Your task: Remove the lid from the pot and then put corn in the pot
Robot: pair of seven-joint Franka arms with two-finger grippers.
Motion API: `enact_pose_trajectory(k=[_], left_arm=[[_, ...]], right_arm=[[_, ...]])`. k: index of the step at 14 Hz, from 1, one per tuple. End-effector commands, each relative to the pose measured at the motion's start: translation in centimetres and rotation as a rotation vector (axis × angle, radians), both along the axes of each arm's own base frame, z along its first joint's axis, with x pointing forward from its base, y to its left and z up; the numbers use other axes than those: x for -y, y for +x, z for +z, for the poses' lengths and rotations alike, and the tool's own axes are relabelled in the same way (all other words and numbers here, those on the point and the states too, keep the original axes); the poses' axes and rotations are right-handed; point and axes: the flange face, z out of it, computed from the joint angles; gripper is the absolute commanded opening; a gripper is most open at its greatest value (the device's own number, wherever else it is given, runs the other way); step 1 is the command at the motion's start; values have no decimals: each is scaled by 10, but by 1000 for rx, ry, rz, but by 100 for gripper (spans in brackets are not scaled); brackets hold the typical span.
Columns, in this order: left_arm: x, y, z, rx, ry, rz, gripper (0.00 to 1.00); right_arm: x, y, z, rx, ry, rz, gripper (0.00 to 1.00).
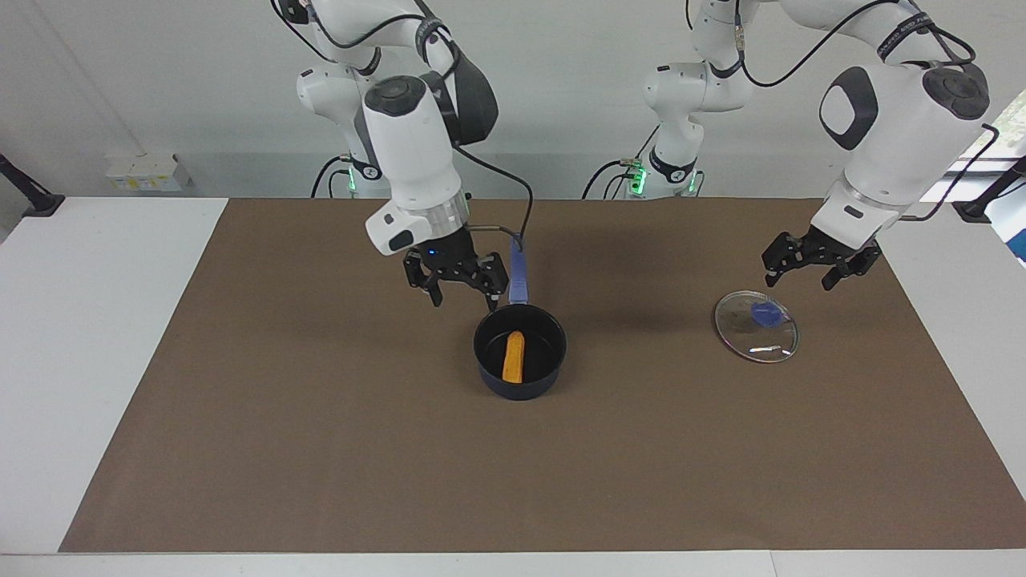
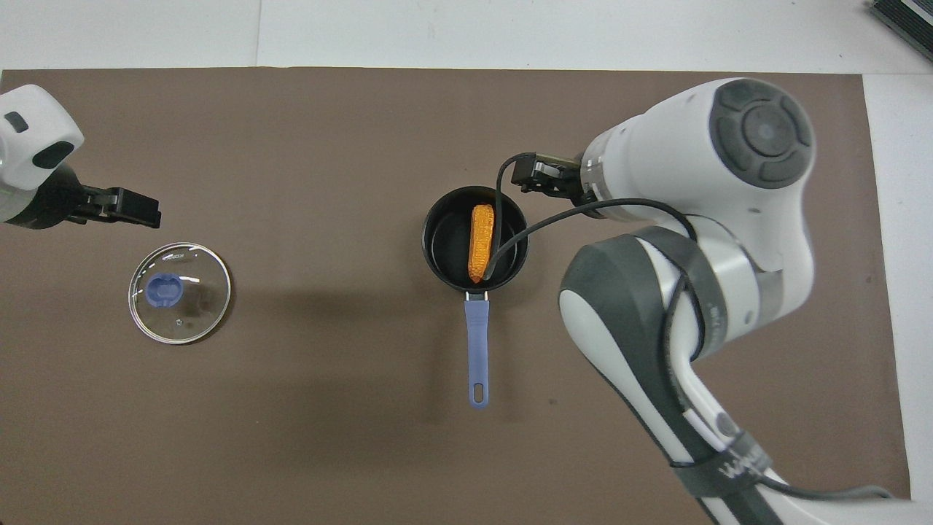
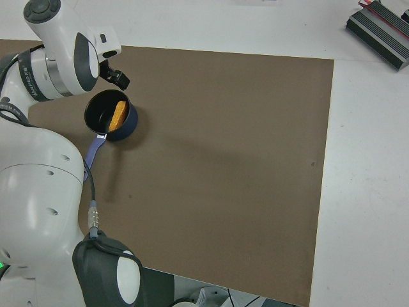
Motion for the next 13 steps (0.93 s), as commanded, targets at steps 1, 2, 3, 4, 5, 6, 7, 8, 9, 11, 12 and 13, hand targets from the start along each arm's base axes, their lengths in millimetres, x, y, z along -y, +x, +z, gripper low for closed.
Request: enact_pose_trajectory(k=[1, 2, 3, 4, 5, 6, 7, 8, 9, 11, 12, 13], left_arm=[[-9, -6, 31, -27, 21, 2, 100], [-14, -12, 41, -33, 20, -9, 100], [-19, -19, 53, -28, 13, -24, 100], [-23, -25, 60, -28, 11, -35, 100], [-22, -30, 66, -31, 10, -40, 100], [-21, -33, 68, -46, 16, -42, 100], [-20, -35, 72, -61, 21, -45, 100], [-19, -38, 84, -66, 19, -49, 100], [-18, -39, 90, -62, 21, -50, 100], [-15, -41, 88, -58, 18, -50, 100], [-17, -40, 88, -55, 16, -46, 100], [-18, -40, 88, -55, 16, -44, 100]], right_arm=[[59, -14, 38, -7, -9, 25, 100], [88, -20, 54, -12, -17, 32, 100], [109, -26, 65, -23, -26, 51, 100], [129, -34, 76, -32, -34, 70, 100], [148, -43, 87, -45, -41, 90, 100], [169, -52, 95, -59, -48, 103, 100], [187, -59, 102, -72, -51, 114, 100], [201, -65, 110, -70, -55, 133, 100], [216, -69, 113, -76, -73, 148, 100], [229, -74, 122, -92, -149, 200, 100], [233, -73, 124, -93, -167, 205, 100], [236, -73, 124, -94, -170, 200, 100]])
